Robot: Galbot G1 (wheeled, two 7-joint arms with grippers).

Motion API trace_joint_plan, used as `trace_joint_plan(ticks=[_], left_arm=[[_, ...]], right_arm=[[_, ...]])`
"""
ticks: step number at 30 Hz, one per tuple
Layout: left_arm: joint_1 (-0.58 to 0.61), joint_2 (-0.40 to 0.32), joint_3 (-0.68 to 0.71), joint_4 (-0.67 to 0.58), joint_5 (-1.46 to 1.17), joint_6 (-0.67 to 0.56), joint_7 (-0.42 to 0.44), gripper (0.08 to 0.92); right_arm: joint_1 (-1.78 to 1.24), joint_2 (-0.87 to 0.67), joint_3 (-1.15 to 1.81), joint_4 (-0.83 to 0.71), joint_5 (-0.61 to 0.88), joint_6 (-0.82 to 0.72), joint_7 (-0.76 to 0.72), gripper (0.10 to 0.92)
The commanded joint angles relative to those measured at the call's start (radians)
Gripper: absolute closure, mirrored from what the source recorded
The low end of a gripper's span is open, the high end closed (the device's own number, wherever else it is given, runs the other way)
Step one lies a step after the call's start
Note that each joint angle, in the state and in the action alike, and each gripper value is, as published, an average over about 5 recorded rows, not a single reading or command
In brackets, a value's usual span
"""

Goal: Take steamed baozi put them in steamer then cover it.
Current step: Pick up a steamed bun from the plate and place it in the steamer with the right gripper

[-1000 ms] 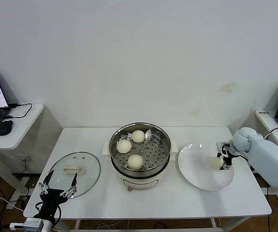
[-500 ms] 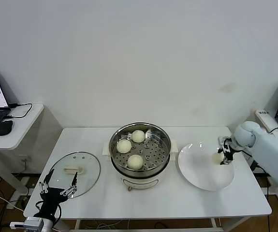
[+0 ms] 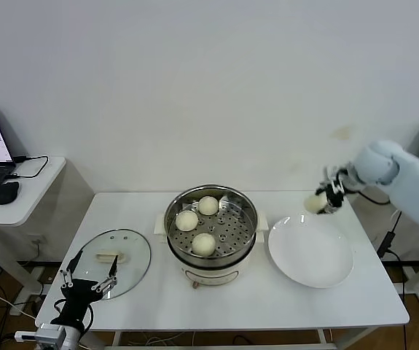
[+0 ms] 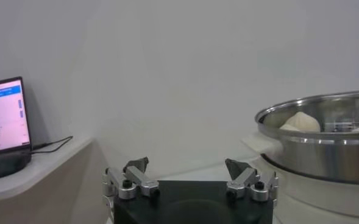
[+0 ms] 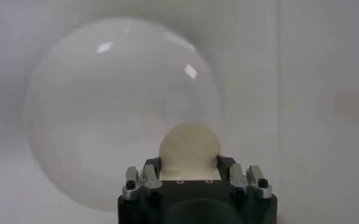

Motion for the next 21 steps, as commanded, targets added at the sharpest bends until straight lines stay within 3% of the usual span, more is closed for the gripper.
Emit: trace_joint_plan(ticks=[1,11,21], left_arm=[[-0.001,0.001,0.002,-0.004,0.000,0.001,0.000,0.177],[0.001,0.002,-0.007,-0.018,0.001,0.002,-0.001,0.177],[0.001,-0.003,-0.013,-0.017,-0.002,0.002,-0.001,0.177]], right_arm=[[0.372,0.095,-0.286,0.163,0.346,-0.153,0.073,0.440],[0.339,0.285,-0.342,0.200,0.607,-0.338,0.248,0.434],[0.160,0.388,-0.291,0.121,0.592,-0.369,0.346,0.431]])
